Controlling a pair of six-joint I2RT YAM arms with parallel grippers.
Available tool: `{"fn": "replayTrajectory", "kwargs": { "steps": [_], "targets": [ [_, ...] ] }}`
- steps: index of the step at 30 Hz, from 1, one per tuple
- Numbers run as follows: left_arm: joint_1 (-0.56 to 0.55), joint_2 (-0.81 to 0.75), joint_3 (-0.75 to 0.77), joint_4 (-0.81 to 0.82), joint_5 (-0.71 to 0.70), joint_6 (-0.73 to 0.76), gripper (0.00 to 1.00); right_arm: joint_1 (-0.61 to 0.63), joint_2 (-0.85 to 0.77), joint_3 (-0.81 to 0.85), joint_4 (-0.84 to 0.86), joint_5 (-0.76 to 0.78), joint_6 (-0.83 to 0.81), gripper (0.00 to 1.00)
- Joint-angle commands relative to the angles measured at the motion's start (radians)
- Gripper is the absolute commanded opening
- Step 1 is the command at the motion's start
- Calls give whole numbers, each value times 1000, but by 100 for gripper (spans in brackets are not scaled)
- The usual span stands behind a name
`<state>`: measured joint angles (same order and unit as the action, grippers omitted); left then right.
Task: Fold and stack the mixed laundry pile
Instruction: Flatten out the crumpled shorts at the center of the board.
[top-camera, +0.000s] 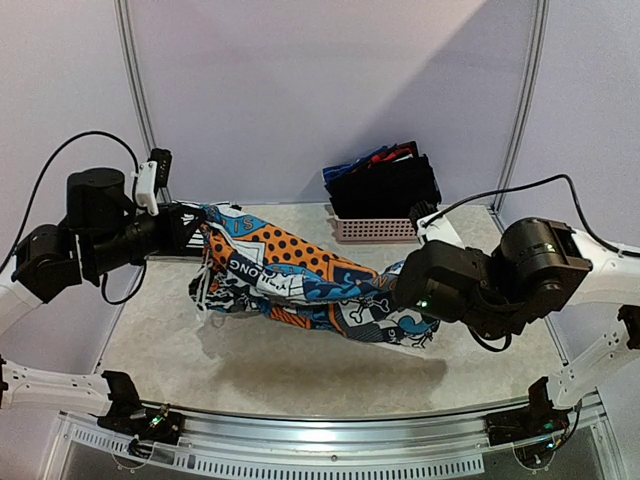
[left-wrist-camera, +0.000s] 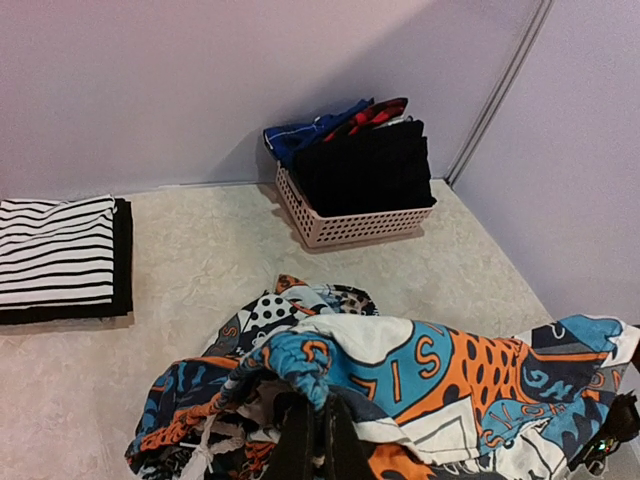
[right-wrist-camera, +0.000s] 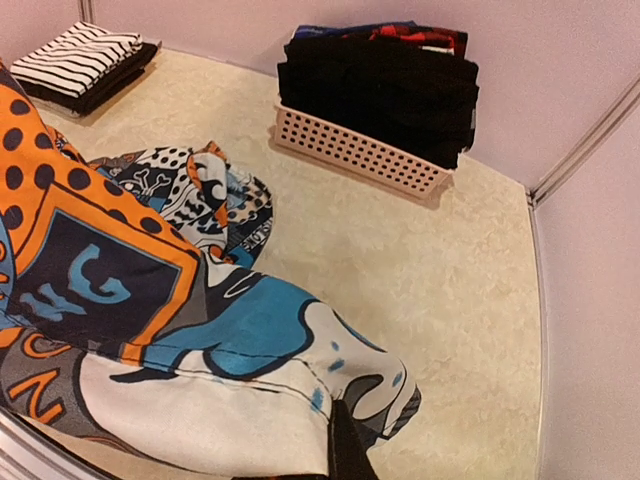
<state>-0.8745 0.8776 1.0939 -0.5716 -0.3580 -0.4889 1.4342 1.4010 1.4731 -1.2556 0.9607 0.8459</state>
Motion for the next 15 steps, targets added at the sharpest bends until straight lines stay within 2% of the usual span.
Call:
{"fn": "replayTrajectory", "kwargs": {
  "steps": [1,5,7,11,15],
  "targets": [
    [-8,49,102,-69,-7,47,0,-14,-37,82,65,102,-160,0],
    [-10,56,170,-68,10,51,0,-14,-70,147,127,134,-260,0],
    [-10,60,209,-65,41,47,0,-14,-113,150,197,130,-360,0],
    [-10,74,279,-67,116,35,0,-15,-209,144,355,80,-551,0],
    [-16,83,340,-63,201,18,0,-14,-289,205,404,15,-664,0]
  ]
}}
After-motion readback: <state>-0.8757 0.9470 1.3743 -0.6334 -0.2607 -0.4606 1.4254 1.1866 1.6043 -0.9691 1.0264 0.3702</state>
